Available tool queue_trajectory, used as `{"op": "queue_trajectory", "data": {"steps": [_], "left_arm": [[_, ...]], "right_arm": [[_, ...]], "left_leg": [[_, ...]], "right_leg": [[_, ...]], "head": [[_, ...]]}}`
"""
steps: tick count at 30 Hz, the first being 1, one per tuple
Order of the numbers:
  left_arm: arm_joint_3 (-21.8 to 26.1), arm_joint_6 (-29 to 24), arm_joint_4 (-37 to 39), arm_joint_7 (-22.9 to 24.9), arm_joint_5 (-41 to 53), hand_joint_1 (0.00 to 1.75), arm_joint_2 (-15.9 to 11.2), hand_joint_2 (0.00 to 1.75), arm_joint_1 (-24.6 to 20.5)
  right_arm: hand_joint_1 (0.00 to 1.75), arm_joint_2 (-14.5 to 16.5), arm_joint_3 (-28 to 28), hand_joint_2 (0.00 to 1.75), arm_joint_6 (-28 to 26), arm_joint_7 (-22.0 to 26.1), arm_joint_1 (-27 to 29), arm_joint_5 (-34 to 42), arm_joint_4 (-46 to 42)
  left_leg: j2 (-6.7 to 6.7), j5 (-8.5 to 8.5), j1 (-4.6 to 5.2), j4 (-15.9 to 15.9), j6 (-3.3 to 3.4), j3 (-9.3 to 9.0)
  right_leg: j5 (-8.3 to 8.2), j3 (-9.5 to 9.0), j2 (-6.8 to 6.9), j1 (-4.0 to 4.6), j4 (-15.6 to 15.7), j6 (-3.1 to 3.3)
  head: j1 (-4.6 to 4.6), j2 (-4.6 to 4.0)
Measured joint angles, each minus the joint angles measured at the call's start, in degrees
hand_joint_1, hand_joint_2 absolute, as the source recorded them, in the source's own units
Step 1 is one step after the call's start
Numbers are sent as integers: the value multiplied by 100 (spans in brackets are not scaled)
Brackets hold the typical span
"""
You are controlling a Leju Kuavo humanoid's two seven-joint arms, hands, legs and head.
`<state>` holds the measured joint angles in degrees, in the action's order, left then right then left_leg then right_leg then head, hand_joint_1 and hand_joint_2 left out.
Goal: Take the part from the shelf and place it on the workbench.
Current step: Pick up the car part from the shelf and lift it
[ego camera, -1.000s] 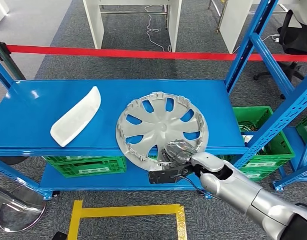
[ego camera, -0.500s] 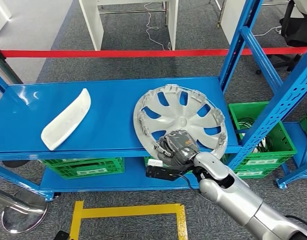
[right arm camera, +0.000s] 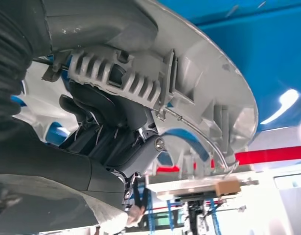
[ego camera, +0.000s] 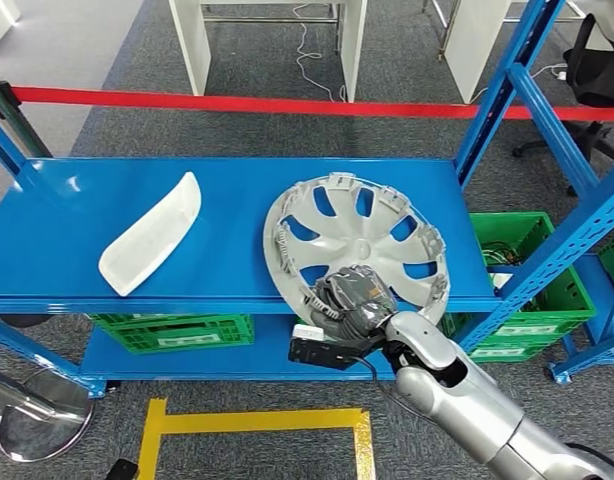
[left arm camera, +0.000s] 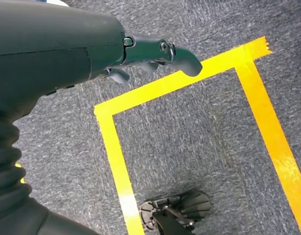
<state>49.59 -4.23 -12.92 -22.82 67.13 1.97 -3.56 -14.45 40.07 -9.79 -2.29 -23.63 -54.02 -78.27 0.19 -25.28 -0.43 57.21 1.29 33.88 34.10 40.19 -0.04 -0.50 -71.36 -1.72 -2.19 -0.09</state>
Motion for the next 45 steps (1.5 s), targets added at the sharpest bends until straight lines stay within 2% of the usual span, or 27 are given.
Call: {"op": "queue_trajectory", "data": {"steps": [1,2,3,4,6,7,11,13,15,16,17,18,20,21,23,26,28,30,31,32,33,35,37,40,42,43,45], "left_arm": [[-1,7,0,0,1,0,2,175,-1],[-2,15,0,0,1,0,4,175,-3],[-4,22,0,0,1,0,8,175,-7],[-6,26,0,1,1,0,14,175,-11],[-10,28,0,4,2,0,22,175,-21],[-11,28,0,9,2,0,24,175,-27],[-20,37,0,24,4,0,32,175,-56],[-23,48,0,25,5,0,31,175,-72],[-24,64,0,26,5,0,25,175,-77],[-24,73,0,28,5,0,26,175,-75],[-24,77,0,29,5,0,28,175,-73],[-24,79,-1,30,5,0,29,175,-73],[-25,69,-2,32,3,0,26,175,-80],[-25,63,-2,32,2,0,24,175,-88],[-28,56,-1,38,-1,0,24,175,-102],[-37,52,-2,49,-6,0,27,175,-109],[-48,52,-2,51,-14,0,32,175,-121],[-56,52,-2,52,-21,0,34,175,-128],[-58,52,-2,56,-24,0,34,175,-128],[-60,52,-2,60,-26,0,34,175,-128],[-63,52,-2,64,-30,0,34,175,-128],[-77,52,-2,72,-34,0,37,175,-129],[-106,56,-2,78,-35,0,36,175,-133],[-149,103,-2,81,-40,0,26,175,-138],[-162,128,-2,69,-57,0,28,175,-140],[-163,122,-2,60,-83,0,26,175,-142],[-164,77,-2,48,-151,0,22,175,-141]], "right_arm": [[175,1,7,175,35,24,14,12,0],[175,3,16,175,78,46,21,28,0],[175,6,28,175,131,67,21,53,0],[175,9,42,175,184,84,12,79,1],[175,19,69,175,282,114,-17,128,7],[175,26,85,175,331,126,-26,154,13],[175,49,175,175,455,154,-31,228,43],[175,69,216,175,457,175,-42,243,56],[175,82,253,175,444,211,-41,270,77],[175,84,273,175,432,235,-38,288,87],[175,87,292,175,416,259,-37,306,94],[175,92,307,175,398,282,-39,328,98],[175,112,326,175,369,320,-50,369,98],[175,121,329,175,362,330,-59,386,97],[175,130,335,175,368,340,-76,408,97],[175,129,345,175,439,352,-112,465,98],[175,129,355,175,520,357,-149,518,103],[175,130,384,175,596,360,-168,564,123],[175,129,405,175,627,362,-168,582,139],[175,129,425,175,649,364,-168,595,155],[175,129,443,175,662,366,-170,600,169],[175,129,466,175,675,368,-191,600,189],[175,130,480,175,674,375,-225,604,199],[175,131,490,175,659,391,-237,621,207],[175,131,488,175,624,395,-243,629,201],[175,132,486,175,588,399,-247,632,196],[175,132,482,175,487,410,-242,629,187]], "left_leg": [[0,-4,2,2,4,-2],[2,-7,2,6,4,-5],[7,-13,1,11,-2,-12],[13,-24,-1,22,-15,-19],[23,-51,16,60,-64,-9],[25,-57,23,79,-93,3],[19,-106,11,147,-213,42],[13,-382,1,591,-274,230],[10,-734,-1,1371,-310,580],[10,-813,-2,1656,-317,712],[10,-780,-2,1739,-315,754],[10,-636,-2,1586,-305,684],[11,-228,2,827,-262,326],[11,-99,10,461,-236,150],[7,-52,29,125,-194,2],[2,-42,20,67,-106,2],[-2,-17,-2,33,-41,-7],[-4,-17,0,32,-16,-3],[-5,-18,1,33,-13,-3],[-4,-19,3,35,-12,-4],[-2,-21,2,39,-14,-8],[3,-38,2,59,-35,-18],[5,-61,23,97,-82,2],[3,-57,36,107,-161,28],[1,-161,24,231,-220,71],[0,-299,17,445,-251,158],[-2,-667,6,1181,-295,479]], "right_leg": [[46,129,0,-6,-241,-11],[-22,152,1,-10,-259,-17],[-190,58,3,-16,-43,-16],[-411,-128,8,-20,351,-10],[-660,-505,12,-14,1064,21],[-690,-601,9,-6,1244,42],[-693,-625,-3,-3,1305,164],[-705,-636,6,-22,1326,226],[-701,-637,10,-18,1325,249],[-699,-639,11,-16,1325,251],[-698,-643,8,-15,1324,253],[-696,-652,5,-14,1324,252],[-688,-677,-4,-12,1324,241],[-682,-681,-10,-1,1318,226],[-680,-667,-12,17,1316,177],[-647,-626,-3,15,1297,84],[-410,-438,-1,7,922,30],[-53,-62,0,-1,129,-5],[48,102,0,-4,-205,-16],[42,181,1,-6,-350,-24],[-82,138,1,-9,-241,-23],[-477,-210,9,-12,505,-4],[-670,-542,12,-5,1145,32],[-672,-618,1,6,1273,117],[-691,-625,3,-9,1293,190],[-698,-631,6,-20,1304,222],[-695,-632,9,-17,1304,256]], "head": [[1,0],[-2,0],[-2,0],[-2,0],[2,0],[4,0],[8,0],[19,0],[23,0],[23,0],[23,0],[22,0],[22,0],[22,0],[19,0],[14,0],[3,0],[-8,0],[-8,0],[-9,0],[-9,0],[-10,0],[-4,0],[3,0],[13,0],[21,0],[38,0]]}}
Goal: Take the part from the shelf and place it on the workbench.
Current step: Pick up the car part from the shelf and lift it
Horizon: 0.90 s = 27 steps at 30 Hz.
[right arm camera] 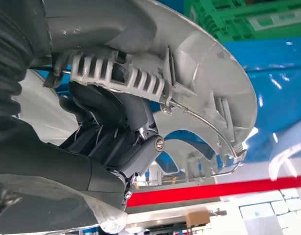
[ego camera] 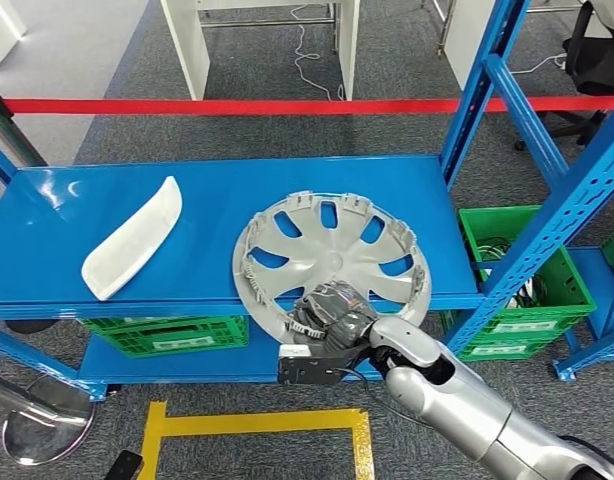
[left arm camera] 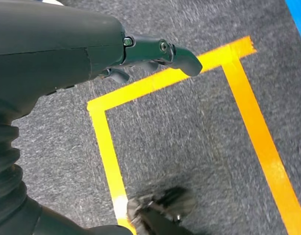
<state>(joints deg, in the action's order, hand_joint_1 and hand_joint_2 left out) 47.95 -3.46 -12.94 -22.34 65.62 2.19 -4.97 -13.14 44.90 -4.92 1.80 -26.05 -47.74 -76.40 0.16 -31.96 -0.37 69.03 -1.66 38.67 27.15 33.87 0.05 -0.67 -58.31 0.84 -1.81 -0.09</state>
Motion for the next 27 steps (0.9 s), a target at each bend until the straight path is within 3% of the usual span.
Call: {"op": "queue_trajectory", "data": {"steps": [2,3,5,7,8,12,14,16,17,18,19,20,22,24,27], "left_arm": [[0,-45,0,-3,-60,0,4,175,4],[0,-57,0,-7,-74,0,8,175,4],[0,-97,-1,-14,-97,0,10,175,1],[-1,-156,-2,-16,-126,0,10,175,-6],[-1,-183,-2,-15,-141,0,11,175,-6],[-3,-246,-2,-15,-182,0,20,175,6],[-4,-260,-2,-15,-194,0,30,175,-1],[-7,-267,-3,-15,-199,0,37,175,-2],[-9,-274,-3,-15,-202,0,41,175,-1],[-14,-280,-3,-15,-203,0,45,175,-1],[-21,-287,-3,-15,-203,0,51,175,-1],[-31,-291,-2,-15,-204,0,60,175,-1],[-51,-297,-2,-15,-210,0,70,175,-5],[-83,-310,-3,-15,-225,0,72,175,-12],[-133,-323,-4,-15,-258,0,71,175,-18]], "right_arm": [[175,0,-4,175,-101,6,19,-11,-24],[175,0,-8,175,-147,7,26,-19,-45],[175,0,-31,175,-269,19,35,-34,-118],[175,0,-86,175,-459,38,43,-62,-223],[175,0,-127,175,-568,46,53,-91,-287],[175,0,-303,175,-911,93,108,-223,-586],[175,0,-397,175,-1073,143,129,-309,-749],[175,0,-469,175,-1257,191,159,-411,-883],[175,0,-498,175,-1355,213,183,-480,-949],[175,0,-525,175,-1450,228,203,-555,-1014],[175,0,-555,175,-1541,238,217,-635,-1077],[175,1,-587,175,-1624,245,223,-707,-1136],[175,12,-645,175,-1766,252,226,-806,-1247],[175,33,-681,175,-1867,272,254,-879,-1334],[175,57,-732,175,-1971,297,312,-962,-1422]], "left_leg": [[0,-159,-5,547,-16,251],[0,-75,-7,520,-13,241],[0,332,-10,-152,13,-66],[0,586,3,-846,54,-389],[1,609,13,-1010,75,-455],[1,612,3,-1095,201,-463],[-3,628,-15,-1120,261,-473],[-3,623,-12,-1116,281,-472],[-2,621,-11,-1114,284,-475],[2,617,-10,-1110,286,-479],[7,612,-10,-1104,283,-486],[12,602,-11,-1096,275,-494],[16,576,8,-1066,232,-488],[11,567,26,-1047,179,-470],[6,507,17,-993,97,-451]], "right_leg": [[4,-3,-1,3,-2,6],[5,-7,-5,3,-3,5],[14,-27,-14,3,-4,-6],[24,-24,-25,22,-13,-44],[23,-11,-28,30,-15,-71],[92,64,-24,27,-88,-192],[374,310,-21,18,-586,-229],[687,683,-18,12,-1366,-251],[737,807,-18,10,-1612,-258],[675,832,-17,9,-1643,-259],[511,743,-16,9,-1436,-253],[290,562,-11,9,-1048,-239],[31,189,-5,18,-317,-202],[21,52,-14,32,-66,-167],[2,45,-19,13,-36,-85]], "head": [[-1,0],[-1,0],[0,0],[-2,0],[-6,0],[-16,0],[-29,0],[-37,0],[-36,0],[-38,0],[-38,0],[-39,0],[-35,0],[-31,0],[-27,0]]}}
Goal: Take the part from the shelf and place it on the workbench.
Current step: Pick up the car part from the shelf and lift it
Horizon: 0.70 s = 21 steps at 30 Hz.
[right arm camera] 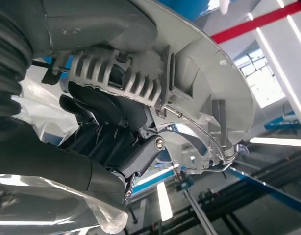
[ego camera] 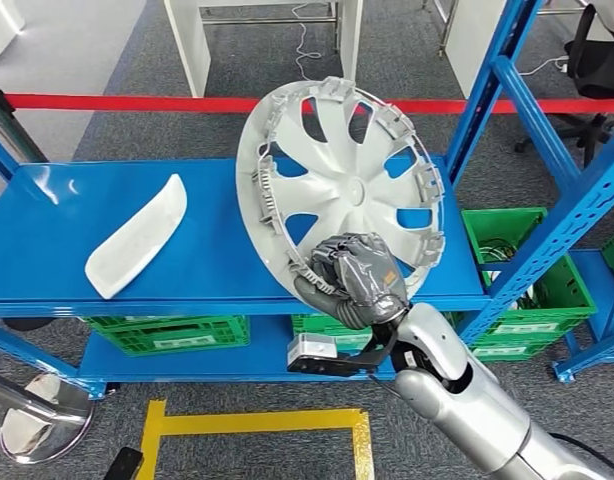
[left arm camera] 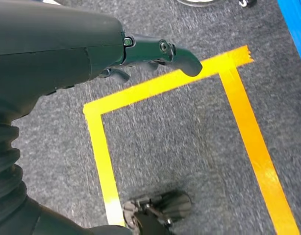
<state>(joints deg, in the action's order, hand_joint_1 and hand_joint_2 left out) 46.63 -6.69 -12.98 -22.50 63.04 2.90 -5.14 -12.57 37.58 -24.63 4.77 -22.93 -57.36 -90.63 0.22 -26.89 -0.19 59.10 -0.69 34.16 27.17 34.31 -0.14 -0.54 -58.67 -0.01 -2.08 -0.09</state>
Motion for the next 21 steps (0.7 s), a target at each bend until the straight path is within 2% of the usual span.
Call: {"op": "queue_trajectory", "data": {"steps": [1,2,4,5,6,7,9,10,11,12,14,16,17,20,21], "left_arm": [[-7,-1,0,-1,-10,0,2,175,-3],[-9,-3,-1,-1,-18,0,3,175,-5],[-13,-8,-1,-2,-26,0,4,175,-7],[-14,-10,-1,-2,-29,0,4,175,-5],[-15,-10,-1,-2,-29,0,5,175,-4],[-16,-10,-1,-2,-29,0,5,175,-4],[-19,-11,-1,-2,-29,0,0,175,-7],[-20,-12,-1,-2,-29,0,-3,175,-11],[-23,-13,-1,-2,-29,0,-5,175,-16],[-27,-14,-1,-2,-29,0,-5,175,-19],[-39,-17,-1,-2,-39,0,-5,175,-13],[-49,-22,-1,-2,-57,0,0,175,-9],[-56,-27,-1,-2,-71,0,2,175,-14],[-91,-62,-1,2,-124,0,9,175,-14],[-103,-75,-1,5,-135,0,10,175,-8]], "right_arm": [[175,14,-15,175,-40,7,9,-17,-27],[175,32,-25,175,-85,16,17,-32,-51],[175,62,-36,175,-173,42,47,-65,-79],[175,72,-36,175,-202,51,67,-78,-83],[175,79,-36,175,-216,57,83,-87,-85],[175,85,-37,175,-222,58,95,-91,-89],[175,98,-43,175,-224,58,101,-91,-105],[175,104,-46,175,-228,59,100,-91,-114],[175,110,-48,175,-235,63,102,-92,-122],[175,113,-49,175,-250,72,106,-92,-128],[175,117,-51,175,-314,106,116,-71,-146],[175,123,-63,175,-374,155,122,58,-188],[175,130,-73,175,-383,185,121,179,-217],[175,151,-94,175,-330,274,131,566,-300],[175,155,-95,175,-309,292,143,637,-317]], "left_leg": [[-2,-113,-5,158,-32,62],[-4,-284,-12,443,-63,181],[-5,-650,-22,1231,-101,528],[-5,-733,-24,1519,-108,660],[-5,-701,-25,1606,-108,705],[-5,-560,-26,1460,-100,642],[-5,-134,-25,703,-63,299],[-4,8,-17,340,-41,135],[-4,76,-9,101,-18,34],[-4,74,1,-2,1,0],[-4,61,13,-40,50,6],[-5,87,-5,-83,118,-9],[-6,101,-18,-105,148,-18],[-9,108,-21,-112,186,-22],[-9,106,-17,-110,189,-24]], "right_leg": [[-7,-5,3,-13,9,33],[-11,-10,6,-21,15,58],[-5,-11,7,-17,14,82],[-3,-15,6,-16,13,85],[0,-21,5,-15,12,88],[4,-32,2,-15,12,87],[18,-58,-8,-13,11,72],[26,-59,-15,-3,6,55],[26,-49,-21,7,3,29],[23,-33,-23,15,1,4],[8,-21,-18,15,18,-61],[82,22,-11,6,-49,-120],[189,101,-9,4,-207,-142],[674,615,-3,-5,-1283,-174],[729,746,-2,-5,-1550,-177]], "head": [[10,0],[19,0],[32,0],[32,0],[34,0],[33,0],[33,0],[33,0],[33,0],[30,0],[29,0],[25,0],[14,0],[-12,0],[-12,0]]}}
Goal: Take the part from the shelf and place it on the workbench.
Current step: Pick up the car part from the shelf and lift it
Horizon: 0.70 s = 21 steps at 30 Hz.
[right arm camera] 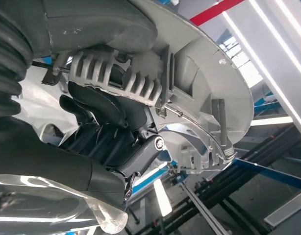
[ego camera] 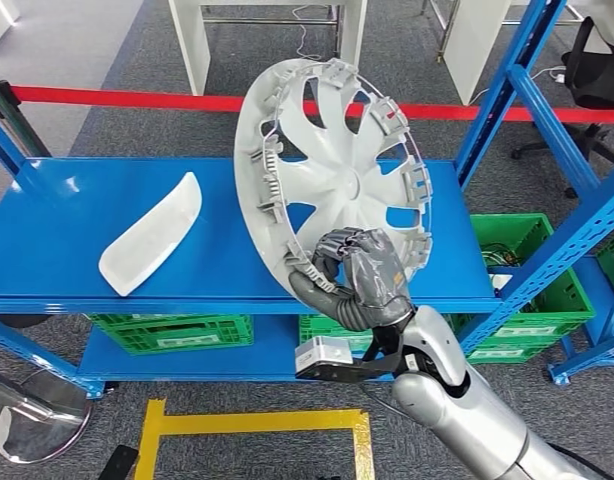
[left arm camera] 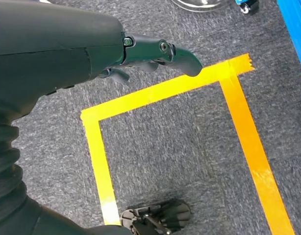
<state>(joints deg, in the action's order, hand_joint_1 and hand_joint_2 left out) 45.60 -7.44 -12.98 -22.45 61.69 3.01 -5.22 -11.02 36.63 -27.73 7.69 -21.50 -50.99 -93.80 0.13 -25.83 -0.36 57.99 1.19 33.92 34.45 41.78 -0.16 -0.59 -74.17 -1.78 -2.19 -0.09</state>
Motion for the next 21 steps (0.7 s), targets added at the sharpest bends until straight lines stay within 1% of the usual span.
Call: {"op": "queue_trajectory", "data": {"steps": [1,2,3,4,5,6,7,9,10,11,12,14,15,16,17,18,19,20,21], "left_arm": [[-11,-11,0,2,-2,0,0,175,4],[-22,-18,0,4,-4,0,3,175,5],[-32,-25,0,4,-5,0,10,175,5],[-40,-33,0,5,-6,0,17,175,4],[-45,-45,0,8,-8,0,23,175,3],[-46,-65,0,12,-10,0,26,175,2],[-48,-95,0,24,-16,0,26,175,2],[-49,-194,-2,67,-46,0,29,175,0],[-49,-243,-5,95,-70,0,36,175,-2],[-50,-284,-8,126,-98,0,45,175,-7],[-51,-315,-10,156,-127,0,53,175,-12],[-53,-363,-11,201,-180,0,67,175,-20],[-53,-389,-11,216,-203,0,71,175,-21],[-53,-411,-11,230,-217,0,77,175,-21],[-53,-427,-11,240,-225,0,81,175,-23],[-53,-442,-13,250,-231,0,84,175,-28],[-53,-453,-14,256,-235,0,86,175,-36],[-53,-461,-15,257,-242,0,87,175,-48],[-54,-471,-15,259,-258,0,89,175,-65]], "right_arm": [[175,2,-1,175,14,10,10,36,-13],[175,3,-4,175,21,15,17,55,-27],[175,4,-9,175,24,17,20,68,-44],[175,7,-16,175,27,21,18,82,-64],[175,16,-23,175,38,31,14,108,-87],[175,24,-28,175,64,48,13,159,-108],[175,32,-32,175,101,75,13,240,-125],[175,42,-46,175,216,165,20,533,-169],[175,49,-61,175,285,231,21,734,-203],[175,64,-81,175,362,309,20,969,-247],[175,85,-104,175,445,392,18,1212,-296],[175,130,-151,175,596,528,19,1619,-373],[175,147,-176,175,664,572,21,1773,-399],[175,162,-202,175,719,603,22,1891,-422],[175,174,-227,175,760,624,24,1975,-442],[175,186,-252,175,795,641,23,2046,-462],[175,198,-275,175,821,657,22,2105,-482],[175,210,-300,175,842,673,19,2160,-500],[175,221,-328,175,862,692,14,2213,-516]], "left_leg": [[3,-2,3,3,2,-3],[8,-4,5,6,3,-9],[14,-10,6,11,-2,-15],[20,-18,15,19,-14,-16],[23,-22,23,29,-36,-5],[25,-21,31,36,-62,8],[24,-16,36,38,-90,21],[24,-17,29,39,-143,28],[22,-59,26,78,-172,39],[19,-163,21,214,-205,90],[15,-325,12,467,-237,190],[10,-713,-2,1240,-285,508],[10,-830,-6,1554,-297,637],[10,-837,-6,1685,-301,683],[10,-730,-7,1584,-297,623],[10,-536,-7,1265,-285,459],[11,-335,-6,841,-265,250],[14,-188,0,462,-244,67],[15,-103,6,192,-222,-53]], "right_leg": [[-65,23,0,1,-32,5],[-228,-64,0,2,165,18],[-443,-241,2,3,540,38],[-602,-446,5,10,945,62],[-702,-615,7,17,1275,83],[-738,-719,5,26,1479,100],[-720,-759,1,36,1551,115],[-739,-762,-6,25,1577,155],[-750,-768,-3,12,1587,182],[-763,-774,2,-3,1599,211],[-773,-779,7,-14,1607,237],[-779,-778,12,-11,1606,260],[-781,-778,13,-9,1605,262],[-782,-778,13,-8,1603,261],[-784,-779,12,-8,1602,259],[-787,-782,11,-8,1601,254],[-790,-782,10,-6,1600,244],[-795,-774,8,5,1592,228],[-807,-756,6,16,1584,204]], "head": [[-2,0],[-2,0],[-3,0],[-2,0],[2,0],[5,0],[7,0],[4,0],[11,0],[22,0],[32,0],[50,0],[50,0],[50,0],[50,0],[49,0],[49,0],[50,0],[48,0]]}}
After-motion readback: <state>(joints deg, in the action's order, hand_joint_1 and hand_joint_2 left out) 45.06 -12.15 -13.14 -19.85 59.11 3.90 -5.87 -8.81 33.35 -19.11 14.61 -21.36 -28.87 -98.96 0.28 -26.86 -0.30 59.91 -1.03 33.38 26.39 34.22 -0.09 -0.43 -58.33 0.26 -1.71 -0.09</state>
